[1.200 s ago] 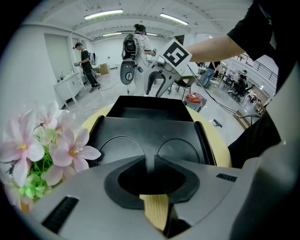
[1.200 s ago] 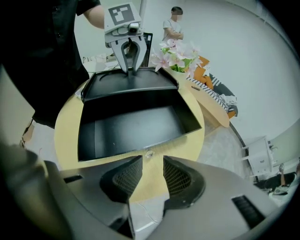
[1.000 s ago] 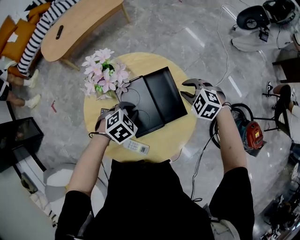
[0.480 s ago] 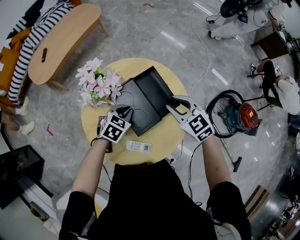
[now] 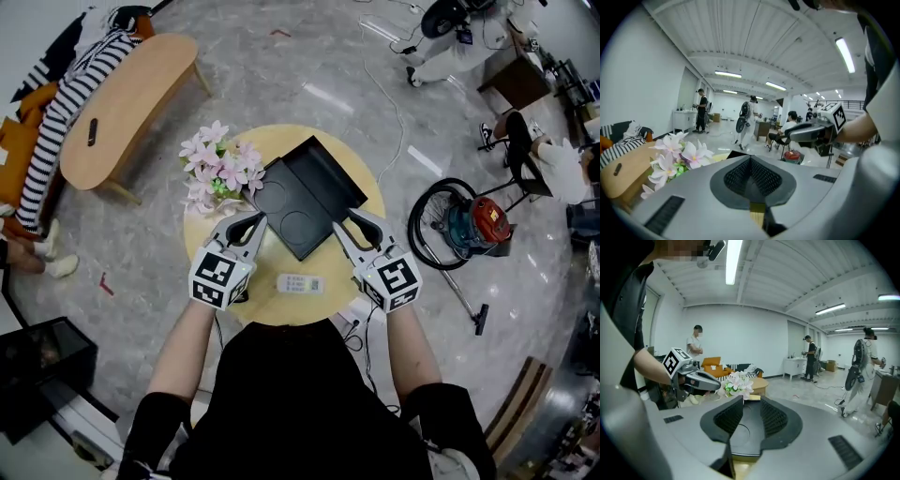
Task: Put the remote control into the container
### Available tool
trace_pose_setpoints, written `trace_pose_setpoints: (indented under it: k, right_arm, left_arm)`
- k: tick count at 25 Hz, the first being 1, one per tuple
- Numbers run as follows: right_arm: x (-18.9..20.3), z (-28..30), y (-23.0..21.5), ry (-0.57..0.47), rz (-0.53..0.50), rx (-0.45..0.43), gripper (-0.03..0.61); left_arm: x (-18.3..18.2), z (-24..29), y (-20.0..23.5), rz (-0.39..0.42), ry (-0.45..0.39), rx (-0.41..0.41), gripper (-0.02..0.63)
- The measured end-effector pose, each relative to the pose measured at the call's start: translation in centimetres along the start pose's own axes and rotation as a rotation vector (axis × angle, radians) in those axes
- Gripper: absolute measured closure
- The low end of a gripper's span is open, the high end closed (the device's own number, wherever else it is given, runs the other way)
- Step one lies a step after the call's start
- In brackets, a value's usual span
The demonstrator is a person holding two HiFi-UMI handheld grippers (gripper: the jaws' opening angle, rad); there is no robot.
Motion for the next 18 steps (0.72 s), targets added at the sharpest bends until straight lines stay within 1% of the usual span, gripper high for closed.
trace_pose_setpoints:
  k: [1,3,5,9,13,18]
  right_arm:
    - [-0.2,-0.3,0.8,-0.03,0.032,0.023,0.459]
    - [-0.4,-0.7,2.2,-0.085,0.103,0.042,0.463]
    - [-0.5,-1.0,3.6,-0.126,0.148,0.052,0.473]
    - [0.1,-2.6,5.9,-0.16,0.167,0.093,0.489]
    - [1.2,-3.1,8.1,-0.167,0.16,0.135,0.494]
    - [2.4,-2.9,10.6,-0.166,0.171,0.131,0.494]
  left_arm:
    - [-0.6,-1.1,0.1,-0.02,-0.045,0.005,0.606]
    - [-1.7,-3.1,0.4,-0.061,-0.131,0.014,0.606]
    - [-2.6,-5.0,0.9,-0.073,-0.19,0.011,0.606]
    - [-3.0,-9.0,0.8,-0.063,-0.236,-0.006,0.607]
    - [-2.9,-12.6,1.2,-0.059,-0.28,-0.038,0.607]
    - [-1.2,-15.6,1.4,-0.062,-0.285,-0.064,0.607]
Point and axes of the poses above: the fingertips, and each gripper's own axes: z forward along the fingers, y to its left, x out of its underside, the point moved 4 cm from there along -z, backward along the fingers, and after that the axes turned 8 degrees about z, right-handed, at the moved point
